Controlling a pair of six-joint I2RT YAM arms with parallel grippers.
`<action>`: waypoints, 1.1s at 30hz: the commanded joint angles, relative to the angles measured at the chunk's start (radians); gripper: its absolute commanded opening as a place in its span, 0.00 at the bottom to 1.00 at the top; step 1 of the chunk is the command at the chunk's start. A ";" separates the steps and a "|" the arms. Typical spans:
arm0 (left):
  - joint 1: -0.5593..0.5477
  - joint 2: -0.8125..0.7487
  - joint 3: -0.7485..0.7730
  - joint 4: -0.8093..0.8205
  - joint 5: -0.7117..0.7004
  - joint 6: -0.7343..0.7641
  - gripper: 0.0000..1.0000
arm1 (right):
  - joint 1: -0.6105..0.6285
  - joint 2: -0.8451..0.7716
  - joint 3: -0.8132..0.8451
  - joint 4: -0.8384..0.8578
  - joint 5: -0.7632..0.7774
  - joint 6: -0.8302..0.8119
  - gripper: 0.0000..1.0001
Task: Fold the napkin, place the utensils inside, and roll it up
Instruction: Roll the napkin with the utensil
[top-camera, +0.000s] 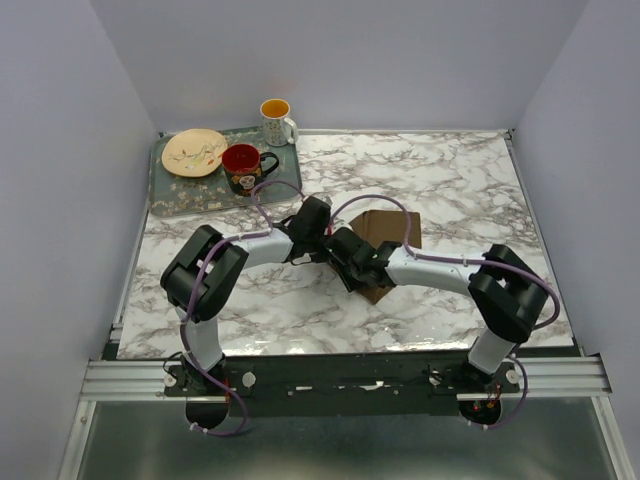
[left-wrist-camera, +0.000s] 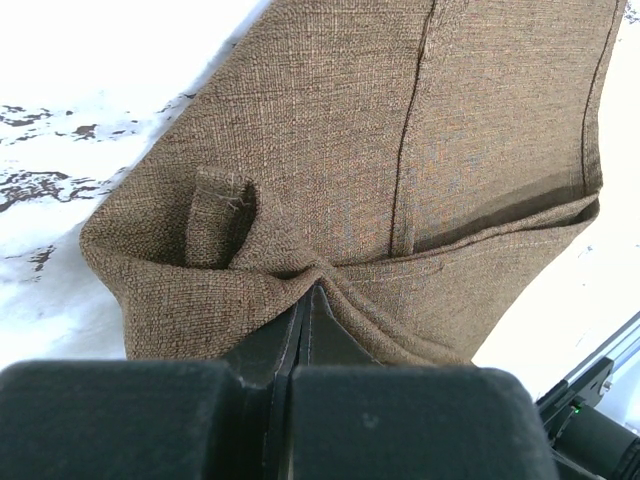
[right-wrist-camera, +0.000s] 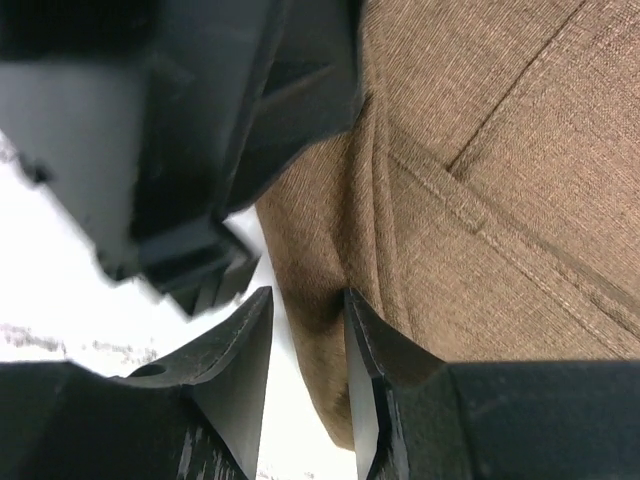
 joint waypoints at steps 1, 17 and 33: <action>-0.012 0.075 -0.040 -0.137 -0.069 0.048 0.00 | 0.031 0.095 0.002 -0.002 0.001 -0.009 0.42; 0.048 0.011 -0.081 -0.089 0.013 0.023 0.00 | 0.029 0.139 -0.072 0.042 0.026 0.111 0.17; 0.237 -0.146 -0.019 -0.151 0.139 0.035 0.42 | 0.005 0.081 -0.167 0.260 -0.247 0.097 0.01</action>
